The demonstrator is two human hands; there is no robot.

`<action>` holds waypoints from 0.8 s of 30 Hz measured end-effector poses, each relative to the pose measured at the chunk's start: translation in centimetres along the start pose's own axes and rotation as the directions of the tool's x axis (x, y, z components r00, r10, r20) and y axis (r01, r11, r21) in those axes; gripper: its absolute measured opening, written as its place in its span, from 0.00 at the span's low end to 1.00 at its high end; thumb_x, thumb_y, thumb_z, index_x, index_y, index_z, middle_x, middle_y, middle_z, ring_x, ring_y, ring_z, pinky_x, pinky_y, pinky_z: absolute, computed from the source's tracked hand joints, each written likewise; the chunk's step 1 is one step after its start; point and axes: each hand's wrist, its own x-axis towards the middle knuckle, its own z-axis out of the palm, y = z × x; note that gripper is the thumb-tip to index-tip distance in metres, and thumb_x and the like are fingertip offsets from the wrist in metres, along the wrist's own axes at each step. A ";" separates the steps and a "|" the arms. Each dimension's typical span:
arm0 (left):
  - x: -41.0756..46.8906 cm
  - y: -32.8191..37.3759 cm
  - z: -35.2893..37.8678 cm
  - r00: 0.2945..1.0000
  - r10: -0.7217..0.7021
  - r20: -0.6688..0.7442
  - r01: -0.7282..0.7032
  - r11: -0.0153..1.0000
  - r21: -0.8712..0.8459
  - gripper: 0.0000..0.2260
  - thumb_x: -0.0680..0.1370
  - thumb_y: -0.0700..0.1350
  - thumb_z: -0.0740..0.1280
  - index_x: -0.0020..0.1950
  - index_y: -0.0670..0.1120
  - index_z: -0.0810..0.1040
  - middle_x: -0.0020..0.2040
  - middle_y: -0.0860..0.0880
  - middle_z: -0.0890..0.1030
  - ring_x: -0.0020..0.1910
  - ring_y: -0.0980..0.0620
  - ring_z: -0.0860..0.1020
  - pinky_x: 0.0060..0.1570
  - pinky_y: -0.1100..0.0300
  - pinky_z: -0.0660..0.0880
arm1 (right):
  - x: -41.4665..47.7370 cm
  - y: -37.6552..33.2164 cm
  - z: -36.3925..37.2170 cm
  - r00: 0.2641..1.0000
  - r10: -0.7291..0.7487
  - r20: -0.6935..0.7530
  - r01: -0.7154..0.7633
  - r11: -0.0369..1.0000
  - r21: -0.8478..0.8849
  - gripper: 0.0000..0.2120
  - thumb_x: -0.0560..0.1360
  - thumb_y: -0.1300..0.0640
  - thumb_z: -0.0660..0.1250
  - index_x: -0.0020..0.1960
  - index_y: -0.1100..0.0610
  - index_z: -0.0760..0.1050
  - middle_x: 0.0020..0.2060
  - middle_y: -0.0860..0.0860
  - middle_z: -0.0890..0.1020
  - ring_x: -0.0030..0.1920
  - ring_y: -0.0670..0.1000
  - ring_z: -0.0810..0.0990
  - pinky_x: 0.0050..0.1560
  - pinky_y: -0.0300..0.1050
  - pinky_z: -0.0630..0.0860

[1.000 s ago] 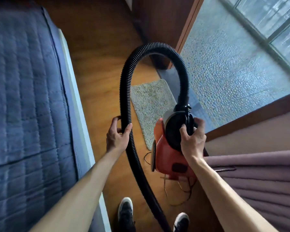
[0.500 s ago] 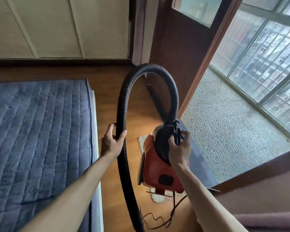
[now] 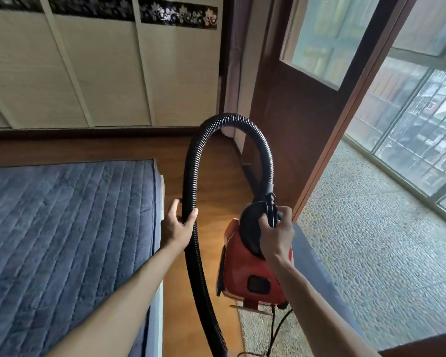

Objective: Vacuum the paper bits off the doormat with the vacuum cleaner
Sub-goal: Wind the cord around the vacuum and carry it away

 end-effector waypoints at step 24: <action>23.0 5.3 7.0 0.996 -0.070 -0.049 0.067 0.995 -0.076 0.30 0.78 0.52 0.71 0.76 0.45 0.68 0.74 0.43 0.71 0.71 0.43 0.71 0.67 0.50 0.70 | 21.6 -3.6 12.5 0.998 -0.016 0.056 0.016 1.000 0.015 0.09 0.76 0.58 0.69 0.47 0.47 0.70 0.37 0.53 0.81 0.33 0.49 0.77 0.34 0.48 0.78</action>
